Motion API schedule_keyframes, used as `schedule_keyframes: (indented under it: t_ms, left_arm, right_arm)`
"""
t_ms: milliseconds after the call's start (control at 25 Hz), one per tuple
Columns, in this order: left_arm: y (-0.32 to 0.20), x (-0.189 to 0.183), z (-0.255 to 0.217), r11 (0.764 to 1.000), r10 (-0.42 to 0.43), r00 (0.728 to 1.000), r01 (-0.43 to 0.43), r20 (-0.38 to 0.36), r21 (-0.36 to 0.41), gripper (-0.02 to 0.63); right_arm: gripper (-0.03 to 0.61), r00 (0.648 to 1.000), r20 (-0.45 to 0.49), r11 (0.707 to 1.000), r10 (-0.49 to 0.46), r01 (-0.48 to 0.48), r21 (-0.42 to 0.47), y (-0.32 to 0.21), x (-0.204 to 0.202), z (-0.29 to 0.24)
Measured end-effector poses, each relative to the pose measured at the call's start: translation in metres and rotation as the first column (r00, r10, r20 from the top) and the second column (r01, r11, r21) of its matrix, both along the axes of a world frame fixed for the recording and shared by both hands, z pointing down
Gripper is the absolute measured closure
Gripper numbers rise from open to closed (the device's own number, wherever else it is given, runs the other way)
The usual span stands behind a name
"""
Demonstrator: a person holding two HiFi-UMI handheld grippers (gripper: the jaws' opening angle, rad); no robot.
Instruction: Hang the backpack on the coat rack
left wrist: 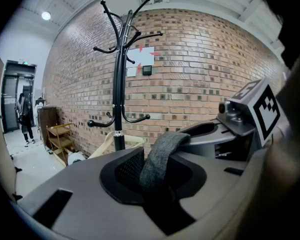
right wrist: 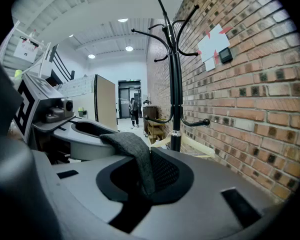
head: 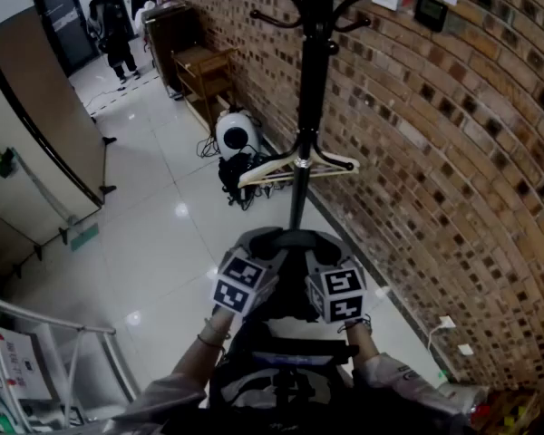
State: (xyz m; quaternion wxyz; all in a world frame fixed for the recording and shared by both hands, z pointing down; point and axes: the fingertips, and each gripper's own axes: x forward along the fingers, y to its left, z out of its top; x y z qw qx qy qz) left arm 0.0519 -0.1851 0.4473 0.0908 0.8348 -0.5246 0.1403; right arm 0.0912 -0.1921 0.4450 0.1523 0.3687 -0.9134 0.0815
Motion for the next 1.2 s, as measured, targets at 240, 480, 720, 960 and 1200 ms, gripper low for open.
schedule_keyframes:
  t_ms: [240, 480, 720, 960, 1200]
  left_arm:
    - [-0.023, -0.053, 0.0, 0.999, 0.044, 0.999, -0.044, 0.003, -0.023, 0.502]
    - [-0.058, -0.09, -0.01, 0.996, 0.093, 0.995, -0.093, 0.019, -0.004, 0.502]
    - [-0.088, -0.118, -0.019, 0.992, 0.117, 0.993, -0.117, 0.008, 0.043, 0.502]
    - [-0.108, -0.137, -0.011, 0.989, 0.14, 0.99, -0.14, -0.003, 0.038, 0.502]
    - [-0.126, -0.146, -0.009, 0.981, 0.192, 0.979, -0.194, 0.066, 0.018, 0.502]
  right_arm:
    - [0.528, 0.999, -0.012, 0.999, 0.038, -0.038, -0.002, -0.025, -0.052, 0.004]
    - [0.528, 0.994, -0.001, 0.994, 0.11, -0.11, 0.009, -0.057, -0.088, -0.007]
    - [0.528, 0.987, -0.026, 0.987, 0.158, -0.157, 0.042, -0.086, -0.114, -0.013]
    - [0.528, 0.977, -0.041, 0.978, 0.209, -0.208, 0.033, -0.104, -0.131, -0.004]
    - [0.528, 0.963, -0.037, 0.964, 0.267, -0.267, 0.012, -0.119, -0.135, 0.0]
